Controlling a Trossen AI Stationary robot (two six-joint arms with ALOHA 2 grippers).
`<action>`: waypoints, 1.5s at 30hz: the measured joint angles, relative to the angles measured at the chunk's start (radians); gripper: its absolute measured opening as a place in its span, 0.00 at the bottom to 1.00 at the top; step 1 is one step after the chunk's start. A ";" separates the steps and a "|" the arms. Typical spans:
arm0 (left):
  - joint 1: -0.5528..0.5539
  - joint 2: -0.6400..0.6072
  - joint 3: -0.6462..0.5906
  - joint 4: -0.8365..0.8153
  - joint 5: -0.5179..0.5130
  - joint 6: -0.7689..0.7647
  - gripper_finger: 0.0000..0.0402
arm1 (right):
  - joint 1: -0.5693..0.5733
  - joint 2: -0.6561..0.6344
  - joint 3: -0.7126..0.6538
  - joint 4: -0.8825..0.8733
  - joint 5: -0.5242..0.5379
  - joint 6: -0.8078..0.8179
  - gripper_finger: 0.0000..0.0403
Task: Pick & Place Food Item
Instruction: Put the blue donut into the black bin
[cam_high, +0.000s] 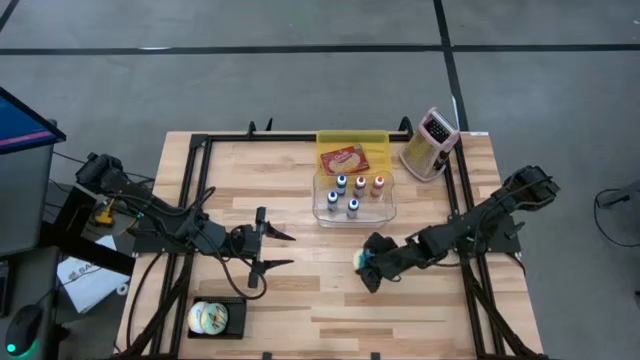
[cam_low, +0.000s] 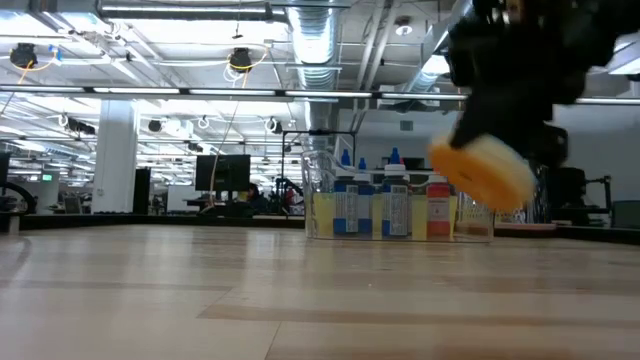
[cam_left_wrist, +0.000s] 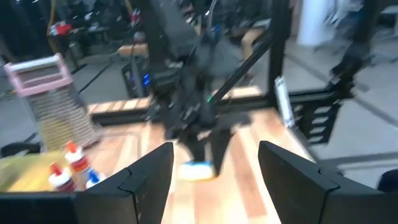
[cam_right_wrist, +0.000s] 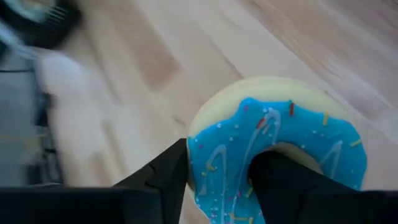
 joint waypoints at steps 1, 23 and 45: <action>0.000 0.000 0.000 -0.021 -0.017 -0.001 0.58 | 0.000 0.000 0.006 0.027 0.000 -0.016 0.39; 0.086 0.233 0.002 0.313 -0.227 -0.275 0.56 | 0.082 0.000 0.024 0.296 0.222 -0.203 0.39; 0.063 0.294 0.001 0.144 -0.102 -0.882 0.54 | 0.091 0.420 0.705 -0.557 0.514 -0.418 0.39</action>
